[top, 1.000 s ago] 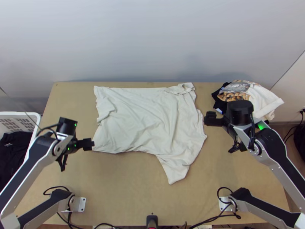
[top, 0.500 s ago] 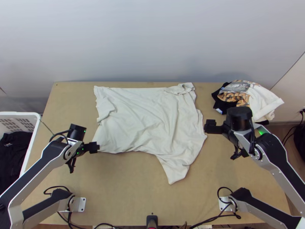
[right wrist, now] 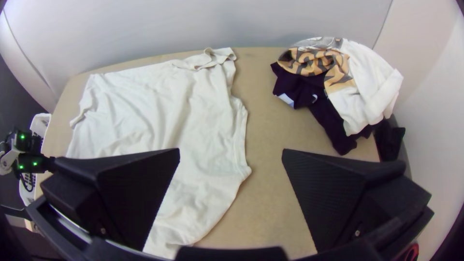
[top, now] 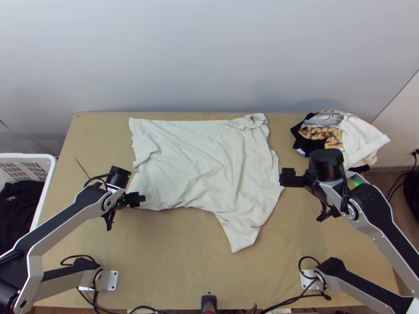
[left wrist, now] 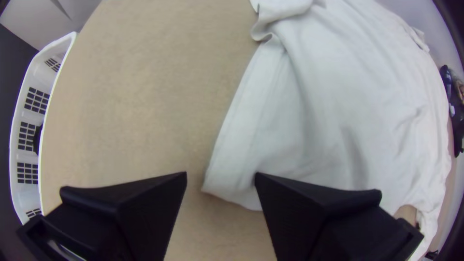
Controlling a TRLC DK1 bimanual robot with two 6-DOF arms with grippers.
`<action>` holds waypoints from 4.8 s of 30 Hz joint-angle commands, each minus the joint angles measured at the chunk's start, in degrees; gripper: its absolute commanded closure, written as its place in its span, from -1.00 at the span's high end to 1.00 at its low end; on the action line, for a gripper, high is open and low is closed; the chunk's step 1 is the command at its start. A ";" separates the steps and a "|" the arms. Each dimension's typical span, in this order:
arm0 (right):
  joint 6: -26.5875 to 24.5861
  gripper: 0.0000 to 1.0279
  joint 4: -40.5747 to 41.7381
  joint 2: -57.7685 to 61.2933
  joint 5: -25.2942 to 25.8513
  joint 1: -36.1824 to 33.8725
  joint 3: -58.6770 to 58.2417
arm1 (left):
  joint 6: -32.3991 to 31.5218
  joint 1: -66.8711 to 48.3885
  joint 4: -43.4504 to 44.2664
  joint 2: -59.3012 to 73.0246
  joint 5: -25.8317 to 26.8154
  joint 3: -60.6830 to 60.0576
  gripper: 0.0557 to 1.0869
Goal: Fold the t-shirt
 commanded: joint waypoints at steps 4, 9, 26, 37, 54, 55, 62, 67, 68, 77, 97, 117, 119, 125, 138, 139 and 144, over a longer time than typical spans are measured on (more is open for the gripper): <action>0.03 0.91 0.01 0.33 -0.52 0.71 -0.03 | -0.34 -1.77 1.54 2.43 -3.27 -0.43 -0.66; 0.55 0.90 -3.76 0.33 -5.88 4.67 -0.12 | 0.27 -4.05 -0.40 0.50 -5.20 -0.78 -0.92; 5.30 0.90 -10.53 -3.01 -22.76 14.86 -10.14 | 0.27 -5.81 -23.51 -26.22 -2.48 -3.07 -0.92; 9.69 0.90 -8.07 -1.78 -26.27 17.85 -14.89 | 1.50 -6.25 -21.93 -27.19 -2.57 -2.36 -0.92; 8.73 0.88 -1.22 10.26 -29.17 20.05 -18.84 | 3.00 -6.07 -18.76 -26.40 -2.65 -2.19 -0.92; 8.82 0.84 -0.16 11.31 -29.17 20.05 -18.75 | 3.00 -6.07 -18.68 -26.40 -2.65 -2.19 -0.92; 11.89 0.80 6.25 17.90 -29.17 20.84 -17.96 | 3.44 -5.90 -18.68 -26.22 -2.65 -2.36 -0.92; 12.68 0.26 9.59 19.14 -29.17 21.28 -19.46 | 3.44 -5.99 -18.68 -26.22 -2.57 -2.45 -0.92; 12.68 0.04 9.59 19.14 -29.17 21.19 -19.46 | 3.44 -5.99 -18.68 -26.22 -2.65 -2.28 -0.92; 6.79 -0.95 2.74 12.02 -27.86 15.65 -14.53 | 4.40 -5.72 -21.14 -29.39 -2.57 -1.31 -0.92; -2.52 -0.95 -29.17 2.96 -44.03 11.96 3.48 | 7.57 -6.16 -44.87 -42.22 8.42 7.30 -0.92; -2.43 0.86 -32.94 0.06 -48.33 11.61 0.49 | 8.36 -5.55 -46.80 -45.30 12.11 11.61 -0.21; -2.52 0.92 -32.86 0.06 -48.33 11.08 0.67 | 8.45 -4.93 -46.36 -44.68 12.11 12.14 0.10; -2.70 0.92 -30.92 0.15 -48.33 6.69 2.52 | 10.12 -0.36 -40.47 -40.90 11.15 15.13 0.76; 1.08 0.92 -23.10 10.17 -42.97 -8.87 18.16 | 10.73 12.65 -8.66 -6.98 10.97 21.81 0.76; 1.87 0.92 -21.78 10.17 -41.30 -8.78 18.34 | 10.73 13.00 -6.28 -4.78 10.88 21.81 0.76; 3.72 0.92 -20.46 9.99 -38.23 -8.43 18.25 | 11.17 13.96 3.21 4.98 9.48 22.33 0.76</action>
